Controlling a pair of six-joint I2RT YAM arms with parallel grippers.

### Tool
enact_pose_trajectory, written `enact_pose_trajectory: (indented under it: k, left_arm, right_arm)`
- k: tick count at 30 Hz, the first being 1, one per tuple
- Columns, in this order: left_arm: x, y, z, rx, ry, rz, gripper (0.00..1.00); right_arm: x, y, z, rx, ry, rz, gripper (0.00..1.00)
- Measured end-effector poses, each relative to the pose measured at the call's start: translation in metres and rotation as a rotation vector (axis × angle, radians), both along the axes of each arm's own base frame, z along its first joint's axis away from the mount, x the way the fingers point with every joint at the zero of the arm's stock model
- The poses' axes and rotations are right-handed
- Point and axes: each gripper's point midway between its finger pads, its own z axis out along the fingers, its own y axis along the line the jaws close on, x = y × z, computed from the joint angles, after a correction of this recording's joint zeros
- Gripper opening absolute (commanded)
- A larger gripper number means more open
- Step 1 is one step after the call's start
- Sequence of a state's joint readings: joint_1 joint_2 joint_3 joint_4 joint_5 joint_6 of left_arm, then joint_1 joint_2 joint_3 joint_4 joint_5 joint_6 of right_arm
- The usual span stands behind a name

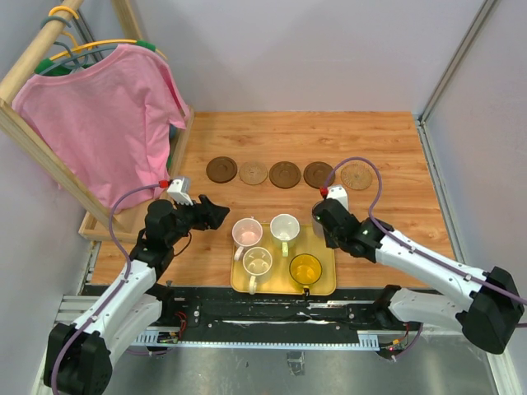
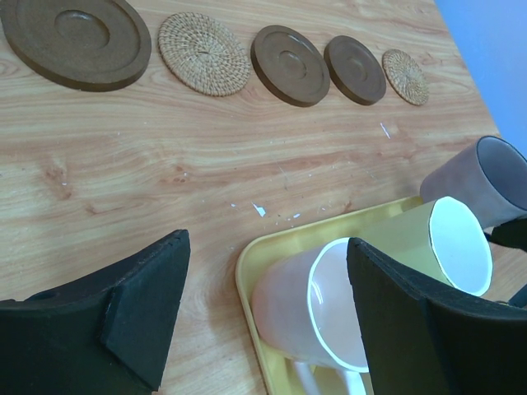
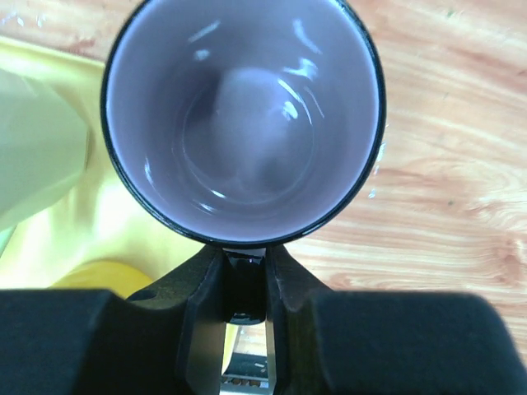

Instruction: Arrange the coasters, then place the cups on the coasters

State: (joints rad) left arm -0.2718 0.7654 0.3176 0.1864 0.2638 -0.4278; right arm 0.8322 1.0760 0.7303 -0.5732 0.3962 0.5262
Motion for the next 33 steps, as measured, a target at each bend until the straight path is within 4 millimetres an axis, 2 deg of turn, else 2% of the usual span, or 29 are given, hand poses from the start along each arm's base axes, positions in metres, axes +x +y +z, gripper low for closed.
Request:
enact_pose_trajectory:
  k: [8,13,19,26,33]
  left_arm:
    - [0.003,0.000,0.001,-0.001,-0.007,0.002,0.81]
    - [0.005,-0.001,-0.002,0.001,0.000,0.004,0.82]
    - [0.007,-0.001,-0.003,0.001,-0.002,0.005,0.82]
    - [0.010,-0.002,-0.010,0.007,0.018,0.005,0.82]
    - [0.010,-0.002,-0.009,0.005,0.015,0.005,0.82]
  right_arm:
    - [0.031,-0.013,0.019,-0.131,-0.098,-0.028,0.01]
    - [0.059,-0.028,0.026,-0.129,-0.134,-0.094,0.01]
    - [0.080,-0.036,0.028,-0.131,-0.165,-0.117,0.01]
    - [0.117,-0.070,0.032,-0.106,-0.215,-0.223,0.01]
    - [0.155,-0.097,0.025,-0.046,-0.250,-0.287,0.01]
